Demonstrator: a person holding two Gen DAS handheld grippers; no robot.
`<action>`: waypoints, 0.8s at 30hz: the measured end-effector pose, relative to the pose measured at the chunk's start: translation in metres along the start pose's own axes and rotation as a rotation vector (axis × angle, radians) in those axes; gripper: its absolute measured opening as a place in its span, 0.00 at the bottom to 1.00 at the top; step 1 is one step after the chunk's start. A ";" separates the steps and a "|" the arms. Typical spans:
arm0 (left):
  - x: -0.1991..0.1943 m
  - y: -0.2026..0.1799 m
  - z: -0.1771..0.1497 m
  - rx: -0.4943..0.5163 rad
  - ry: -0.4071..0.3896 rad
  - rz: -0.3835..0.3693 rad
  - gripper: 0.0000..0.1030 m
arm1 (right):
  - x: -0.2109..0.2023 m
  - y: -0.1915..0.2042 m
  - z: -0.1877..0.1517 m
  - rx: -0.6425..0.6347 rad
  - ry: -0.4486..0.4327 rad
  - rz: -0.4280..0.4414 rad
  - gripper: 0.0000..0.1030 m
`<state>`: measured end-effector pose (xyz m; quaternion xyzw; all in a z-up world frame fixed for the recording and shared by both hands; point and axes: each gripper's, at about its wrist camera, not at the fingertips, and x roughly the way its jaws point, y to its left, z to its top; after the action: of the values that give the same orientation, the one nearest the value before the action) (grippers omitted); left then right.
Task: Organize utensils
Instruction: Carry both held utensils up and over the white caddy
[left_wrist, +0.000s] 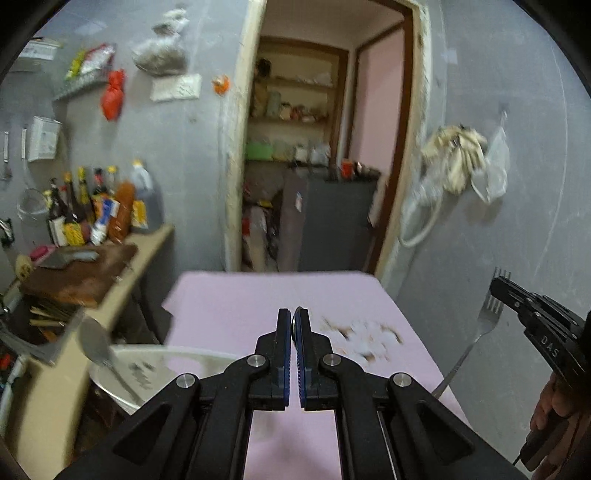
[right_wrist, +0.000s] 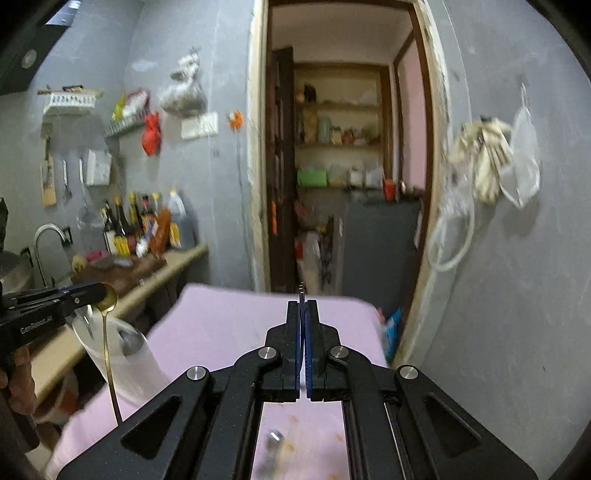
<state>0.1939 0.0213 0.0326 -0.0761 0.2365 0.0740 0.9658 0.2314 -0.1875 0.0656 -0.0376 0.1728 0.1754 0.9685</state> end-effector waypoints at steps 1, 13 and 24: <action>-0.003 0.010 0.006 -0.008 -0.007 0.006 0.03 | 0.002 0.011 0.008 -0.004 -0.012 0.007 0.02; -0.027 0.136 0.052 -0.006 -0.129 0.210 0.03 | 0.026 0.151 0.059 -0.073 -0.128 0.101 0.02; 0.001 0.161 0.036 0.072 -0.146 0.270 0.03 | 0.056 0.206 0.030 -0.189 -0.030 0.046 0.02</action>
<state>0.1815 0.1857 0.0456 -0.0031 0.1760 0.2000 0.9639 0.2175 0.0277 0.0716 -0.1224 0.1418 0.2139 0.9587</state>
